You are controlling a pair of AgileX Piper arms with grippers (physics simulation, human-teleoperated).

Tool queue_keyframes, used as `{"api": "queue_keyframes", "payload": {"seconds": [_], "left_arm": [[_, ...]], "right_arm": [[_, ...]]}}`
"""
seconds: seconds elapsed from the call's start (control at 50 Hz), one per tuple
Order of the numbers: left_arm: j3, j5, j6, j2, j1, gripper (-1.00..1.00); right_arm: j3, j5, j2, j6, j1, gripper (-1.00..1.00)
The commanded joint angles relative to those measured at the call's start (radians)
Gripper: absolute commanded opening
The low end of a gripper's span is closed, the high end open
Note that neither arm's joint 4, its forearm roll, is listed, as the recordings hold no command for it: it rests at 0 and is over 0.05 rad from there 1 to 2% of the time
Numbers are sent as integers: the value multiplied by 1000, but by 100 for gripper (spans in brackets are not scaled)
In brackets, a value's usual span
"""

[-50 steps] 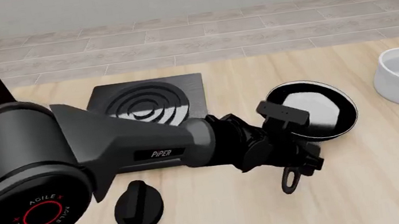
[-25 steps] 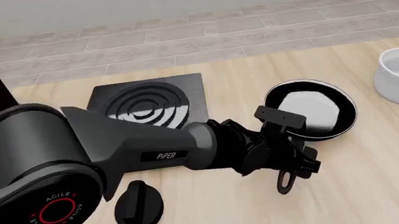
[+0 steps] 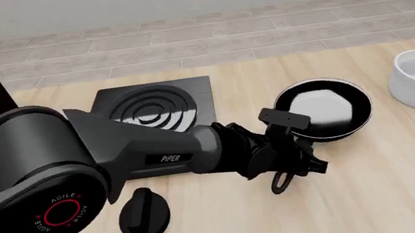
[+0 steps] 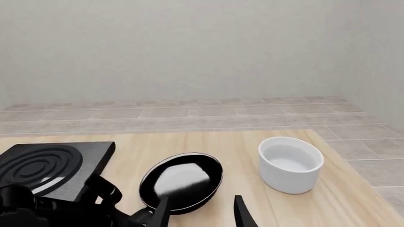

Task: Put the frying pan on top of the cabinet.

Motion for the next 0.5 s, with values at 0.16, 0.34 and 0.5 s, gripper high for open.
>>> {"api": "queue_keyframes", "payload": {"seconds": [0.16,0.34,0.5], "left_arm": [[56,-37,38,-15,17,-100],[120,-75,84,-92,58,-100],[189,-120,139,-165,108,-100]], "right_arm": [[0,0,0,-3,1,100],[-1,1,0,-9,3,100],[0,2,0,-11,3,100]]}}
